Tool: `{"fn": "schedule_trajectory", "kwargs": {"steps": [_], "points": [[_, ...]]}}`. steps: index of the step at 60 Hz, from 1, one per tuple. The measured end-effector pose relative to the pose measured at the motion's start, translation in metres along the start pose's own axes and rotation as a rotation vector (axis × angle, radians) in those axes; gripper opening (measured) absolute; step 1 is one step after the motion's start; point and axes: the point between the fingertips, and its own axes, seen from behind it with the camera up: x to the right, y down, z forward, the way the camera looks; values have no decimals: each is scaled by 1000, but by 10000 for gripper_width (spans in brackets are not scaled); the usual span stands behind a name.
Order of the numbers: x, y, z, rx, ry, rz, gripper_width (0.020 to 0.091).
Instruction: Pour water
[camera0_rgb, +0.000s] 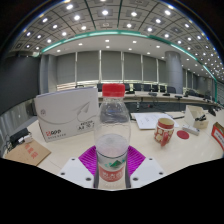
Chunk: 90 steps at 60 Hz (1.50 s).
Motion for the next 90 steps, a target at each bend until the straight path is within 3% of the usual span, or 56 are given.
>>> {"fn": "schedule_trajectory", "kwargs": {"steps": [13,28,54,69,78,84,90], "points": [[-22,-85,18,64,-145,259,358],[20,-186,68,121,-357,997,355],[97,-171,135,68,-511,1971,352],[100,-159,146,14,-506,1983,354],[97,-170,140,-20,-461,1712,355],[110,-190,136,17,-420,1422,355],[145,-223,128,105,-343,1079,356]]}}
